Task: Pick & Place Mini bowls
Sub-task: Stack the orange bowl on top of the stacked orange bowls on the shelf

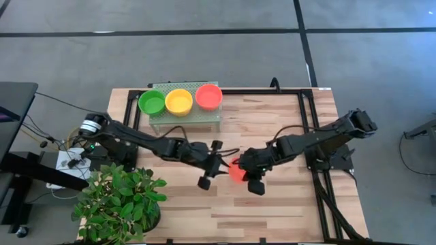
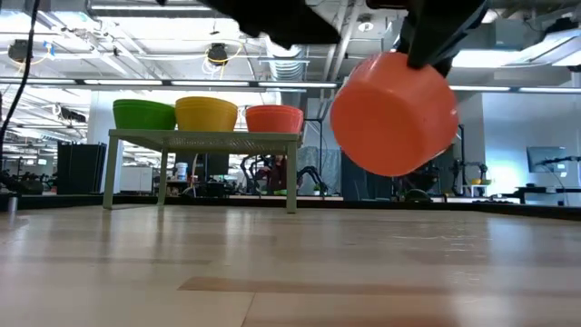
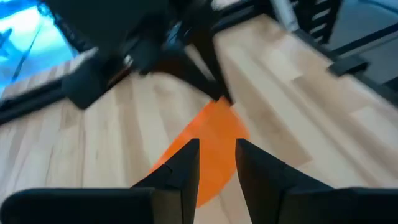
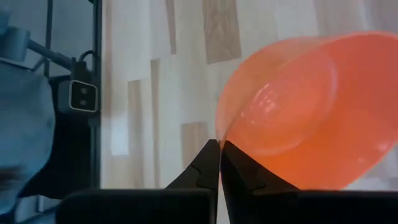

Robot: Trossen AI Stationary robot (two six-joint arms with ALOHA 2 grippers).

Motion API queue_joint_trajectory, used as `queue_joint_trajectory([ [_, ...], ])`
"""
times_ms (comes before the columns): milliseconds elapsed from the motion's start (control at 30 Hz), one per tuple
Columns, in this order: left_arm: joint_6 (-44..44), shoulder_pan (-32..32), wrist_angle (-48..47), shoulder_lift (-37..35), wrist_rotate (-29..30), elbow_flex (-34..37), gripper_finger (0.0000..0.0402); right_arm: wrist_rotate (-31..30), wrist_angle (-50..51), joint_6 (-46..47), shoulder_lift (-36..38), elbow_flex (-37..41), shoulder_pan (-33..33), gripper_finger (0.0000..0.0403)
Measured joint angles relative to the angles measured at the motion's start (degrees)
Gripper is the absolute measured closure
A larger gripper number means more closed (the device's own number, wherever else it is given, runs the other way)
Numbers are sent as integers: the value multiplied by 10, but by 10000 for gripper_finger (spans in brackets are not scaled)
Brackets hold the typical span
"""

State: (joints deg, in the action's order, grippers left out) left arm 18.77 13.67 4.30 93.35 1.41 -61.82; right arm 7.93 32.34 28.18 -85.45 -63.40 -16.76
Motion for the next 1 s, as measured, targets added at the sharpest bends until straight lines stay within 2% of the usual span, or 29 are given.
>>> queue_joint_trajectory([
  [100, -13, -20, 10, 13, -3, 0, 296, 0, -1, -34, 0, 0, 6, 402],
  [233, -28, -46, 30, 16, -66, 0, 296, 2, -28, -80, 0, 0, 14, 402],
  [400, -68, -67, 28, 15, -108, 0, 296, 26, -54, -133, 0, 0, 25, 401],
  [533, -83, -80, 11, 15, -175, 0, 296, 27, -56, -153, -1, 0, 37, 402],
  [833, -116, -81, -35, 15, -184, 0, 297, 29, -58, -198, -1, 0, 55, 401],
  [1000, -120, -80, -47, 15, -186, 0, 325, 29, -60, -224, -1, 0, 64, 401],
])
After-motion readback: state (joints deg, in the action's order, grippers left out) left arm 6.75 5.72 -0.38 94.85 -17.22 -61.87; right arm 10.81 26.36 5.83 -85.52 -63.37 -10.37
